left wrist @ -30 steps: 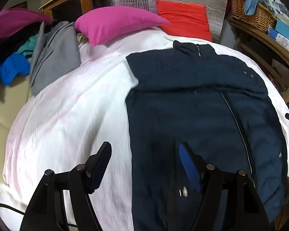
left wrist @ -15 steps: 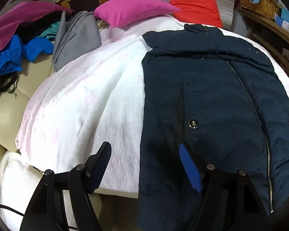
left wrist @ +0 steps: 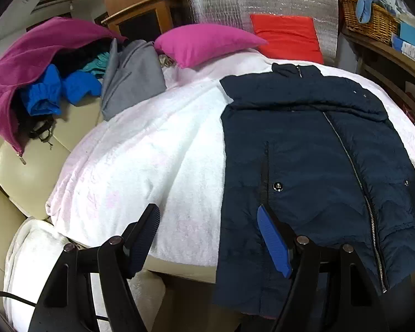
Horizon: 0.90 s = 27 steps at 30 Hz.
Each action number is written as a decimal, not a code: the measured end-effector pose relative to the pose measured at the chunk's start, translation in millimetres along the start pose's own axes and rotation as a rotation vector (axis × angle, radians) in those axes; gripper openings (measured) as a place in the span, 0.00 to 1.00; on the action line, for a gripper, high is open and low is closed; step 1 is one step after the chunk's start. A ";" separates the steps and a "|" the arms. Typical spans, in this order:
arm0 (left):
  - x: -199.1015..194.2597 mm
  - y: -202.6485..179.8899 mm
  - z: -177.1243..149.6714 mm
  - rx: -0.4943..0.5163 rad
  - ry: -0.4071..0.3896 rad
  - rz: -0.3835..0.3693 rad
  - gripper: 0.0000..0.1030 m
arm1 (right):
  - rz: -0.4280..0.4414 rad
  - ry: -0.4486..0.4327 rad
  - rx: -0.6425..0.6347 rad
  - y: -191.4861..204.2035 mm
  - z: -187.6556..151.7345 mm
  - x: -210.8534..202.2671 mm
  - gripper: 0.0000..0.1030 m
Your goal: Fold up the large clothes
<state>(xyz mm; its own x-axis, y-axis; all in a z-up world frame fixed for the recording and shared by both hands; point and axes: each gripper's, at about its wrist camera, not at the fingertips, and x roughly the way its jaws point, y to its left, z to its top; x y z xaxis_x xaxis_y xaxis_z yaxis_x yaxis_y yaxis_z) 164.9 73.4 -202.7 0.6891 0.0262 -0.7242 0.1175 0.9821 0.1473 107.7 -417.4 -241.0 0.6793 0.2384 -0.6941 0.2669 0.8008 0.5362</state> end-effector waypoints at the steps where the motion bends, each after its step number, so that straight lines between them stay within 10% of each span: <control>1: -1.9 1.8 -0.7 -0.001 -0.005 0.003 0.72 | 0.001 0.002 -0.002 1.0 -1.4 -1.5 0.61; 14: -5.8 4.9 -24.1 -0.009 0.057 -0.032 0.72 | -0.024 0.013 0.016 -17.3 -31.9 -34.1 0.62; 27: 40.0 23.7 -63.6 -0.187 0.307 -0.338 0.75 | 0.040 0.101 0.188 -75.6 -76.4 -30.0 0.67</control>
<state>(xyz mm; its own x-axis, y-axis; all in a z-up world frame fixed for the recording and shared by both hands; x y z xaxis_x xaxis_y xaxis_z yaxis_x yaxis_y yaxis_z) 149.8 109.6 -271.0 0.3886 -0.2731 -0.8800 0.1479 0.9612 -0.2330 14.9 -443.1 -297.4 0.6224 0.3293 -0.7100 0.3701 0.6755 0.6377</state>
